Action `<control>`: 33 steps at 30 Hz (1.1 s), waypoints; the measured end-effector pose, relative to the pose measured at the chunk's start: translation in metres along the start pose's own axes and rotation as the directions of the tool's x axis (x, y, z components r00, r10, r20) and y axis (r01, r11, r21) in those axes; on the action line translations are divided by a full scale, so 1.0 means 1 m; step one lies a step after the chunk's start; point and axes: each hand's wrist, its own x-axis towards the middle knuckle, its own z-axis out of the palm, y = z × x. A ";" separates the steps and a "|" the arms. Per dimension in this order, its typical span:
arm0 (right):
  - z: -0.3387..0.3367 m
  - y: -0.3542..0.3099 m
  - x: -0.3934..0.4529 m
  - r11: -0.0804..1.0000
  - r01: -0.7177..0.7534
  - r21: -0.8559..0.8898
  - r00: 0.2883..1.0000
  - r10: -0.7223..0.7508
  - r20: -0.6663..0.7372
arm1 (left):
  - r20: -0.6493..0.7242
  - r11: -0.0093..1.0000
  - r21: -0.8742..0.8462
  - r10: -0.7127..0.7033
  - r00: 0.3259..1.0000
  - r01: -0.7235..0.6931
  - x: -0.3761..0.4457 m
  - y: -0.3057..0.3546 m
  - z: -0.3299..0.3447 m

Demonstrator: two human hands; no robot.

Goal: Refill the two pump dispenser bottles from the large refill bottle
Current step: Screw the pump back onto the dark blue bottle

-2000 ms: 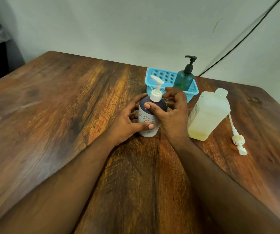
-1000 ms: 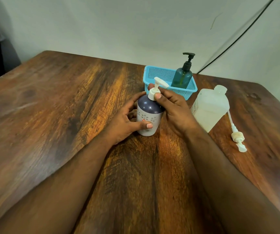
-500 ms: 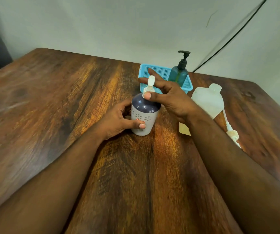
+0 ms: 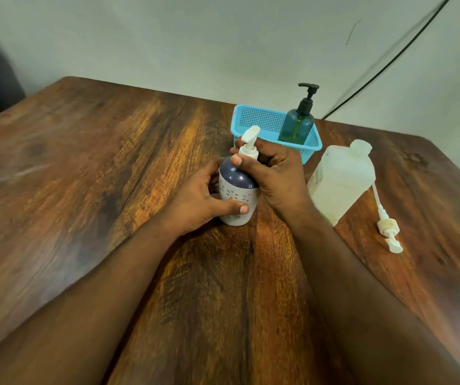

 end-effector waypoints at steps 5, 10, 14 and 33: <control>0.007 -0.001 -0.007 1.000 -0.009 -0.008 0.998 0.009 -0.068 | -0.145 0.996 0.079 0.048 0.988 -0.037 -0.013 0.006 0.016; 0.008 -0.003 -0.011 0.998 -0.022 -0.061 0.994 0.015 -0.108 | -0.336 0.982 0.158 0.153 0.930 -0.104 -0.021 -0.004 0.042; 0.001 -0.018 -0.009 0.975 -0.061 -0.212 0.998 0.054 -0.040 | -0.247 0.988 0.126 0.118 0.962 -0.089 -0.020 0.003 0.031; -0.026 -0.049 0.136 0.786 -0.053 -0.615 0.965 -0.117 -0.233 | -0.017 0.297 0.936 -0.496 0.868 0.188 0.114 0.023 -0.016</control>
